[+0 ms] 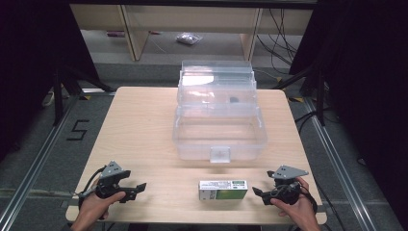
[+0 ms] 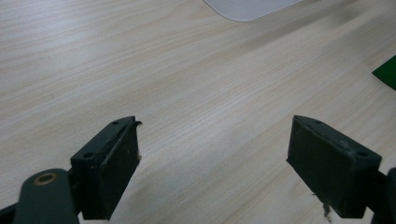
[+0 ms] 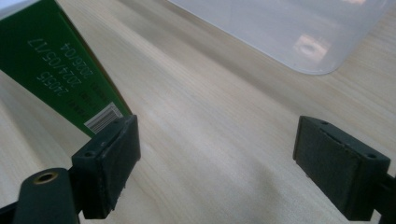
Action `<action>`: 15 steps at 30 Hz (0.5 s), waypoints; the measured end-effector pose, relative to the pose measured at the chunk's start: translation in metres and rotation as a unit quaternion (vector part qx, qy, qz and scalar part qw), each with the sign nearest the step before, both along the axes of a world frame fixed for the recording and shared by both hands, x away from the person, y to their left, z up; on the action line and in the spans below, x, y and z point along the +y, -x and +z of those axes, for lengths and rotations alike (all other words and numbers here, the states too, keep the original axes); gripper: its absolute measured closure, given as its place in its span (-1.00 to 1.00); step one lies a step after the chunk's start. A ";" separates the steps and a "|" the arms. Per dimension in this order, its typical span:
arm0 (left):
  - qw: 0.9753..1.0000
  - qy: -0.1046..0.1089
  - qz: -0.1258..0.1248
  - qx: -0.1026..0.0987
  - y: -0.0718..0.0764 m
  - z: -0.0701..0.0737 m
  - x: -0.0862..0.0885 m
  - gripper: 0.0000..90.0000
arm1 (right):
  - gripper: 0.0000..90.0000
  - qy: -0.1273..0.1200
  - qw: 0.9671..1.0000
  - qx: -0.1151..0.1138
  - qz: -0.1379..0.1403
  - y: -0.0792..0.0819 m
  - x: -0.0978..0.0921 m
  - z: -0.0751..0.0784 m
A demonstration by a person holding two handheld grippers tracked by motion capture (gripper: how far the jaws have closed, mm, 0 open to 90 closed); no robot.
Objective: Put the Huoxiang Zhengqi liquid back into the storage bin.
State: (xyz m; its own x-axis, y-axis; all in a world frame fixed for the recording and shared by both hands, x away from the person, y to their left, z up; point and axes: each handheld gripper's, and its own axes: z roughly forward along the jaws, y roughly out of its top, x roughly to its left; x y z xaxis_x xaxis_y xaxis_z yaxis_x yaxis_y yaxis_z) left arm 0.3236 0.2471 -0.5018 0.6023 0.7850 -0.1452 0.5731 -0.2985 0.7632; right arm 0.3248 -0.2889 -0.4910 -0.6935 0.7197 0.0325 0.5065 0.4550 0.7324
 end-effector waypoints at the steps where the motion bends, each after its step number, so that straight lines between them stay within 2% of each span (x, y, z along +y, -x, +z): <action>1: 1.000 0.000 -0.001 0.000 0.000 0.000 0.000 -0.65 | -0.65 -0.001 1.000 -0.003 -0.008 0.001 0.000 0.001; 3: 1.000 -0.001 0.001 -0.001 0.000 0.000 0.000 -0.65 | -0.65 -0.002 1.000 0.001 -0.013 0.003 0.002 0.003; 4: 1.000 0.002 0.004 -0.005 0.000 0.000 0.000 -0.65 | -0.65 0.004 1.000 -0.007 0.002 0.000 0.001 0.003; 6: 1.000 0.001 0.002 -0.006 0.000 0.000 0.000 -0.65 | -0.65 0.005 1.000 0.001 -0.001 0.003 0.003 0.006; 7: 1.000 0.000 0.001 -0.005 0.000 0.000 0.000 -0.65 | -0.64 0.014 1.000 -0.009 0.009 0.002 0.002 0.006; 9: 1.000 0.002 0.003 -0.005 0.000 0.000 0.000 -0.65 | -0.64 0.016 1.000 0.000 0.011 0.005 0.005 0.009; 10: 1.000 0.002 0.005 -0.003 0.001 0.000 0.000 -0.65 | -0.63 0.022 0.999 -0.004 0.025 0.004 0.005 0.011; 13: 1.000 0.001 0.006 -0.001 0.001 0.001 0.000 -0.65 | -0.62 0.029 0.999 0.004 0.031 0.006 0.009 0.016; 15: 1.000 0.002 0.006 -0.001 0.001 0.001 0.000 -0.65 | -0.62 0.034 0.998 -0.002 0.043 0.007 0.011 0.019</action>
